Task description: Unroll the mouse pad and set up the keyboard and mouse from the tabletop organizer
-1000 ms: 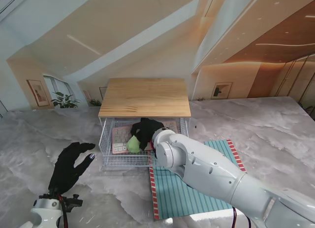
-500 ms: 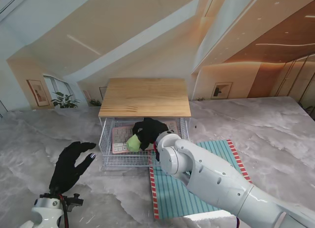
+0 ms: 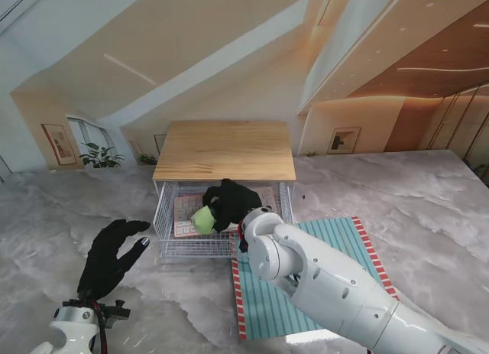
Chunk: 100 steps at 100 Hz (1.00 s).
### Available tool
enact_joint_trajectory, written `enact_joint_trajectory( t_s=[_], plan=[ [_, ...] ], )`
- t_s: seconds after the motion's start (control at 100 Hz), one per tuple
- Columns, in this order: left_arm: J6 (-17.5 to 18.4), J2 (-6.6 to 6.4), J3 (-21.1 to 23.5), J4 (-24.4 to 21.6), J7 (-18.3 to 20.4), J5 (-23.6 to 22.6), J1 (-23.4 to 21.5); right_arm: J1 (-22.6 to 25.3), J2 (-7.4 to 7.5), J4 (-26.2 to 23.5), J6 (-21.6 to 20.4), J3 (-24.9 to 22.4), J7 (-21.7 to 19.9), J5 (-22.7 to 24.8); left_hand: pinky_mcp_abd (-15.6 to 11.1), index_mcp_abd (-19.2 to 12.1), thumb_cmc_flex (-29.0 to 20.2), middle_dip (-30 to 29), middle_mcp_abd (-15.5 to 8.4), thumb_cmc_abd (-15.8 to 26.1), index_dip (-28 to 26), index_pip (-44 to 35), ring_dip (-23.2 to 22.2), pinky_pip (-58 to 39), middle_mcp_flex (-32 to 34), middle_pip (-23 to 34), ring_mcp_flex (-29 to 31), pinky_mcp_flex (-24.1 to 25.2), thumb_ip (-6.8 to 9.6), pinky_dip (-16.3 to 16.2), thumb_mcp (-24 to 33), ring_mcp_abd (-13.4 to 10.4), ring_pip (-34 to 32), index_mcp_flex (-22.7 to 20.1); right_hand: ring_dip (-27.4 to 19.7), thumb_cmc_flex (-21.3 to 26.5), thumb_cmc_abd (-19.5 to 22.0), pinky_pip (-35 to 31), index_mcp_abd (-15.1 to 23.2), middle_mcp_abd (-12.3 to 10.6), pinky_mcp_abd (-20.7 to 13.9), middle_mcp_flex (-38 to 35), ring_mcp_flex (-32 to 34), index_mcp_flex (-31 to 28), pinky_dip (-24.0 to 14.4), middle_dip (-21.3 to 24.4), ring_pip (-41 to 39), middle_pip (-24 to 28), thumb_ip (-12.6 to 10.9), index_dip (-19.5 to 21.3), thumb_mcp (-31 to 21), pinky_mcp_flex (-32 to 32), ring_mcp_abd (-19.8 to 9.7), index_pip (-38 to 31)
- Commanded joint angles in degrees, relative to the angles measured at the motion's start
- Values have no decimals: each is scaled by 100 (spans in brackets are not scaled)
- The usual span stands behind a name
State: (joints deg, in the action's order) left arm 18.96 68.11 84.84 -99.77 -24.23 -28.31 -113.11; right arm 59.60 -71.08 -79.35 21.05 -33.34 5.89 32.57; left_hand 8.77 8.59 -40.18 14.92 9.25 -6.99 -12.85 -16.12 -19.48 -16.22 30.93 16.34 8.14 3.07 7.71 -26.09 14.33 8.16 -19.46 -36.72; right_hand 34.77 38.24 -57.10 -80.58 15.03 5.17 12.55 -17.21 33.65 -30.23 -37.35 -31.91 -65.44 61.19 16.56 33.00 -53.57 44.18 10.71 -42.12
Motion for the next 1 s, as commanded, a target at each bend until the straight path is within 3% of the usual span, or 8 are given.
enact_joint_trajectory(
  t_s=[0.0, 0.47, 0.99],
  plan=[
    [24, 14, -28, -42, 98, 17, -10, -21, -17, -146, -38, -36, 6, 52, -165, -40, -23, -29, -42, 41, 67, 71, 12, 100, -84, -15, -197, 55, 113, -66, -76, -167, 44, 38, -72, 602, 1053, -306, -526, -105, -56, 41, 215, -1037, 72, -197, -404, 356, -512, 511, -848, 102, -938, -2479],
    [11, 13, -38, -72, 114, 32, -12, 233, 7, -439, -71, -273, 251, 166, -167, -40, -22, -28, -47, 36, 68, 70, 11, 102, -84, -13, -198, 55, 114, -68, -71, -169, 42, 37, -96, 597, 1042, -310, -561, -70, -41, -4, 233, -1041, 87, -216, -421, 346, -514, 513, -844, 102, -923, -2475],
    [3, 11, -51, -107, 124, 31, -26, 1350, 248, -1492, -135, -1198, 601, 647, -169, -43, -22, -29, -47, 35, 68, 68, 14, 103, -87, -16, -197, 53, 113, -69, -71, -171, 48, 40, -110, 615, 1038, -315, -597, -51, -13, -64, 229, -1068, 88, -230, -424, 330, -519, 516, -842, 84, -920, -2456]
  ],
)
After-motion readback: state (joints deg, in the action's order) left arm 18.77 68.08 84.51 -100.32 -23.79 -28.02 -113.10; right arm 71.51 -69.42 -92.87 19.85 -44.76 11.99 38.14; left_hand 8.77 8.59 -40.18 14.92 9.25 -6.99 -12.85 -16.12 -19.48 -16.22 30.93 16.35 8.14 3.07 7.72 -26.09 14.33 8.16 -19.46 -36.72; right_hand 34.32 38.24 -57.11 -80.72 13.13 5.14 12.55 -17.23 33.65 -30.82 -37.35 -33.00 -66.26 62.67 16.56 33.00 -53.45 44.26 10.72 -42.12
